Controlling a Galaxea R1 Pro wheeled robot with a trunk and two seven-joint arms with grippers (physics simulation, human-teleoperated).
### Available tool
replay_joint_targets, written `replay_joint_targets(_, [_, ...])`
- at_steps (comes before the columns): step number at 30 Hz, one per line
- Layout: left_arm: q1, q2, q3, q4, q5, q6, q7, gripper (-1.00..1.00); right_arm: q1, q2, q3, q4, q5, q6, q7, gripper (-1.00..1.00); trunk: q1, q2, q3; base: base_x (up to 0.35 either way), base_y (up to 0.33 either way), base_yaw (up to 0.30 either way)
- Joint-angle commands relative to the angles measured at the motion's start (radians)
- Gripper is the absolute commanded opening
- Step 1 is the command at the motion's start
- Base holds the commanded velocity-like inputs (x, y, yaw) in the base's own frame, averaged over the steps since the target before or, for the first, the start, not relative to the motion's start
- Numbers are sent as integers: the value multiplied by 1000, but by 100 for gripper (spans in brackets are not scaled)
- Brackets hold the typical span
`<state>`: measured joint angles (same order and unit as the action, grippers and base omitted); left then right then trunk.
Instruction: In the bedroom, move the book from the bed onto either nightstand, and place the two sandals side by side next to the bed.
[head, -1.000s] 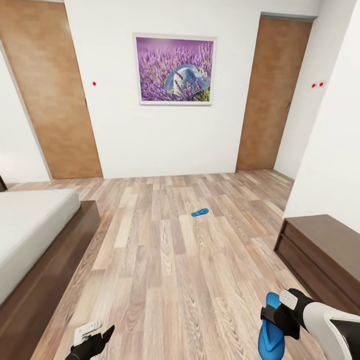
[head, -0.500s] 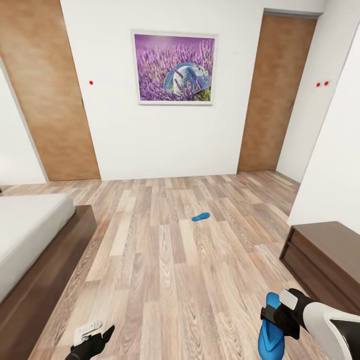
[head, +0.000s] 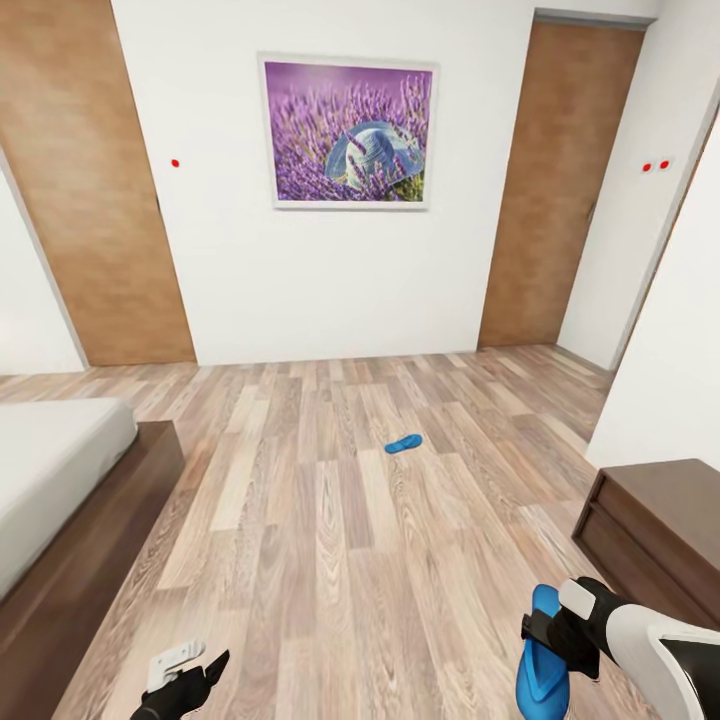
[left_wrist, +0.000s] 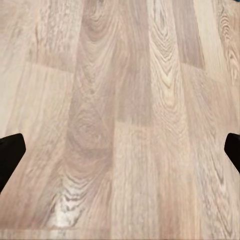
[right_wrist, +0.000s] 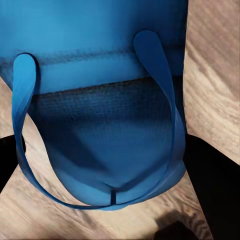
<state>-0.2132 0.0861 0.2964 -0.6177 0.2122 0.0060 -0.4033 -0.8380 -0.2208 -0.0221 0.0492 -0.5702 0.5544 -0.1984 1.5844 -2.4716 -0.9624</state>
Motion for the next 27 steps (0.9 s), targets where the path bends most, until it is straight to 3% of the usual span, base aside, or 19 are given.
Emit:
replay_joint_targets(1, [-1,0,2,1,6,1,-6,100,-1,0,-1,0,-8,0,-8,-100,0,0,-1,248,0,0])
replay_joint_targets(9, [-1,0,3,1,6,0,-6,100,-1,0,1,-2,-8,-1,-14,-100,0,0,-1,248,0,38])
replay_joint_targets(27, [-1,0,3,1,6,0,-6,100,-1,0,1,-2,-8,0,-15,-100,0,0,-7,249,0,176])
